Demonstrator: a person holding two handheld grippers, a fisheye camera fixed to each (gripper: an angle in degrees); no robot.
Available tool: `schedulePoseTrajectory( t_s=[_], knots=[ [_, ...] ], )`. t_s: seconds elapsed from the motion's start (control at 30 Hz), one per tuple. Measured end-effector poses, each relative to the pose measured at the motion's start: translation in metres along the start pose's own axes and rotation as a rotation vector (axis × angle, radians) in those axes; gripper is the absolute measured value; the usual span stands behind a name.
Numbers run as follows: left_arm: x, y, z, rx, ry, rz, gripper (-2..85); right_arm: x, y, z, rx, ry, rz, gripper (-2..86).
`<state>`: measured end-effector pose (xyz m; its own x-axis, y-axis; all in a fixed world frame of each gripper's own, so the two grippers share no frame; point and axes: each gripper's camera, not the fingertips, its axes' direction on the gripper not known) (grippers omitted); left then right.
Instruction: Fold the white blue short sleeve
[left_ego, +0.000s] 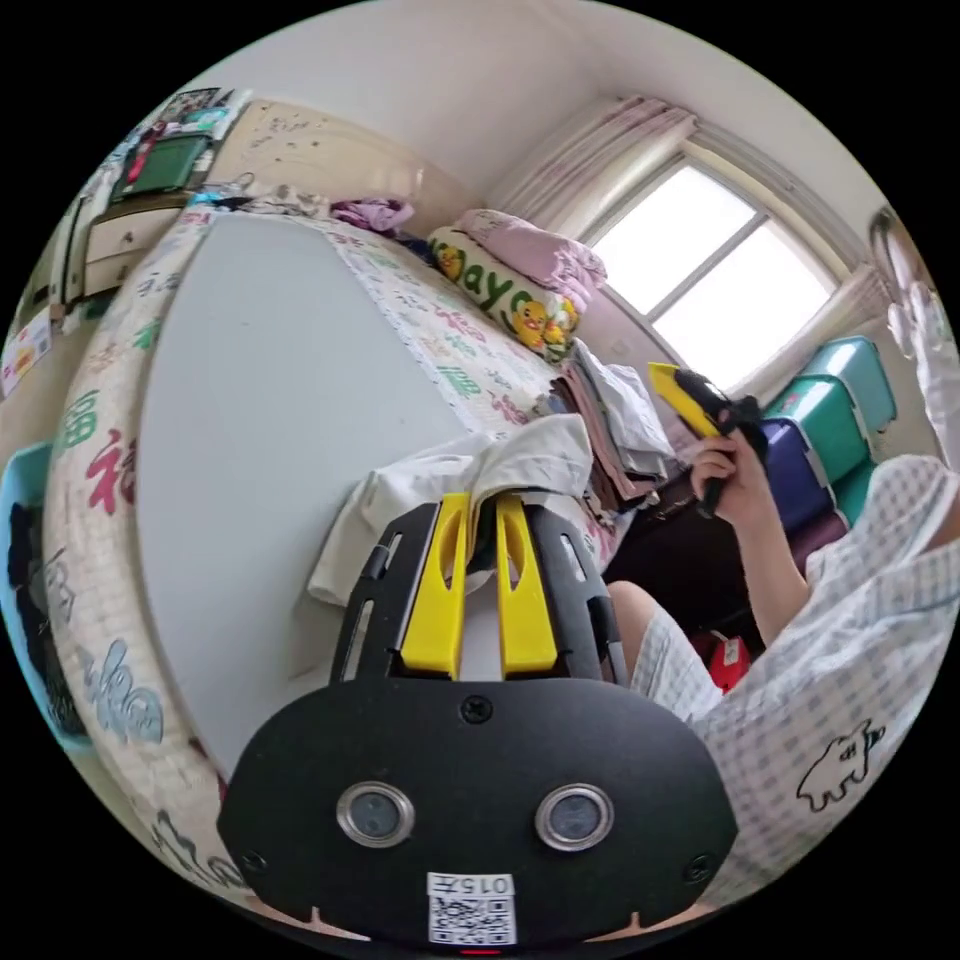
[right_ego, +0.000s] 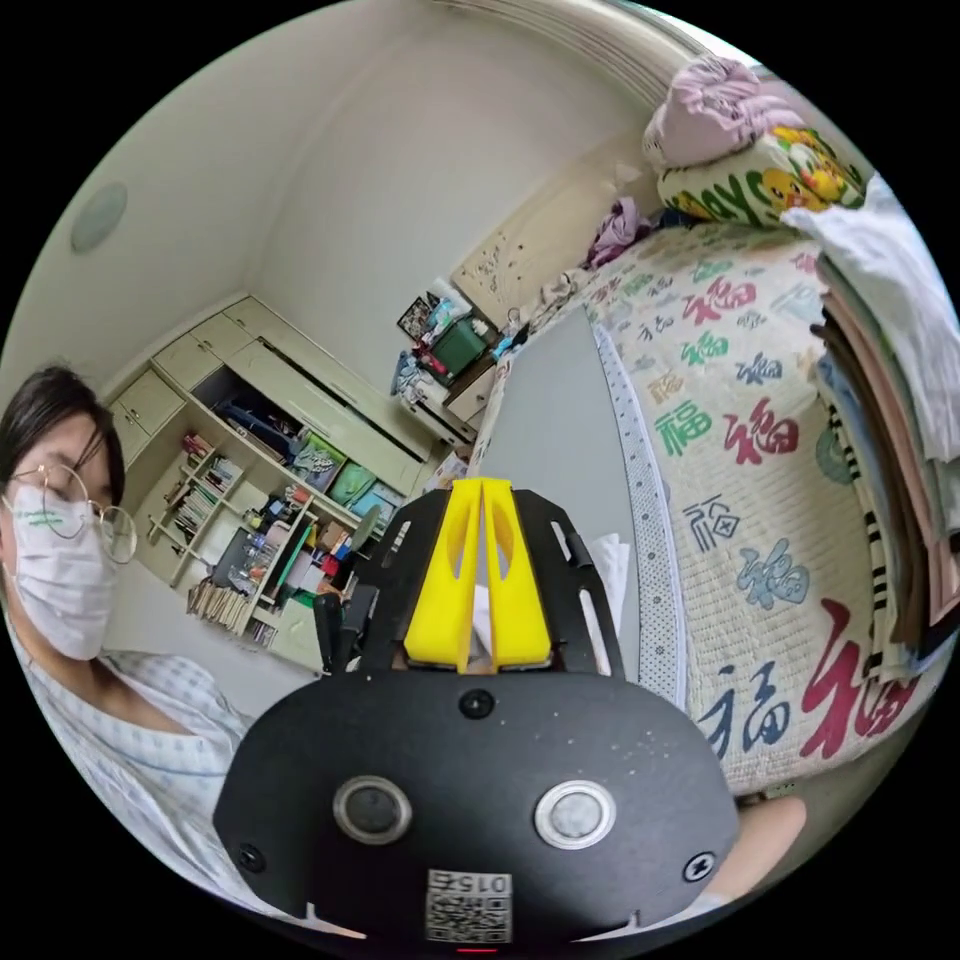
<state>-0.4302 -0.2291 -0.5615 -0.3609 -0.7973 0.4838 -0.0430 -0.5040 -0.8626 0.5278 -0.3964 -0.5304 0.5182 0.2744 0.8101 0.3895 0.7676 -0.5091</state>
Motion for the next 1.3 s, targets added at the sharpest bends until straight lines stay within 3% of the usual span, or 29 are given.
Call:
schedulePoseTrajectory(
  t_s=[0.1, 0.27, 0.33, 0.4, 0.47, 0.53, 0.57, 0.67, 0.87, 1.07, 1.17, 1.3],
  knots=[
    [0.019, 0.002, -0.027, 0.022, -0.161, -0.136, 4.7, -0.041, -0.005, -0.052, 0.038, 0.035, 0.027, 0.0],
    [0.109, 0.034, -0.098, 0.115, -0.436, -0.279, 0.4, -0.136, 0.024, -0.142, 0.113, 0.322, 0.102, 2.7],
    [0.146, 0.049, -0.129, 0.198, -0.475, -0.299, -0.1, -0.206, 0.027, -0.195, 0.18, 0.417, -0.054, 2.7],
    [0.183, 0.052, -0.162, 0.333, -0.396, -0.271, -0.2, -0.255, 0.021, -0.236, 0.225, 0.43, -0.123, 2.7],
    [0.247, 0.034, -0.203, 0.448, -0.186, -0.088, 0.7, -0.301, 0.016, -0.279, 0.279, 0.352, -0.157, 3.0],
    [0.313, 0.019, -0.232, 0.497, -0.118, 0.101, 2.5, -0.358, 0.013, -0.331, 0.331, 0.187, -0.219, 4.1],
    [0.359, 0.012, -0.251, 0.548, -0.141, 0.196, 4.1, -0.373, 0.013, -0.343, 0.334, 0.145, -0.24, 4.5],
    [0.457, -0.001, -0.293, 0.685, -0.226, 0.217, 4.3, -0.446, 0.022, -0.395, 0.329, 0.022, -0.371, 5.7],
    [0.584, 0.0, -0.353, 0.802, -0.148, 0.304, 2.7, -0.554, 0.043, -0.492, 0.338, -0.016, -0.56, 5.7],
    [0.576, 0.028, -0.361, 0.898, -0.027, 0.385, 0.1, -0.541, 0.035, -0.571, 0.437, -0.057, -0.54, 3.5],
    [0.537, 0.037, -0.338, 0.901, -0.119, 0.145, -0.7, -0.514, 0.04, -0.577, 0.516, -0.01, -0.566, 1.2],
    [0.503, 0.045, -0.288, 0.812, -0.167, 0.006, -0.8, -0.479, 0.043, -0.543, 0.523, 0.23, -0.425, -0.2]
  ],
)
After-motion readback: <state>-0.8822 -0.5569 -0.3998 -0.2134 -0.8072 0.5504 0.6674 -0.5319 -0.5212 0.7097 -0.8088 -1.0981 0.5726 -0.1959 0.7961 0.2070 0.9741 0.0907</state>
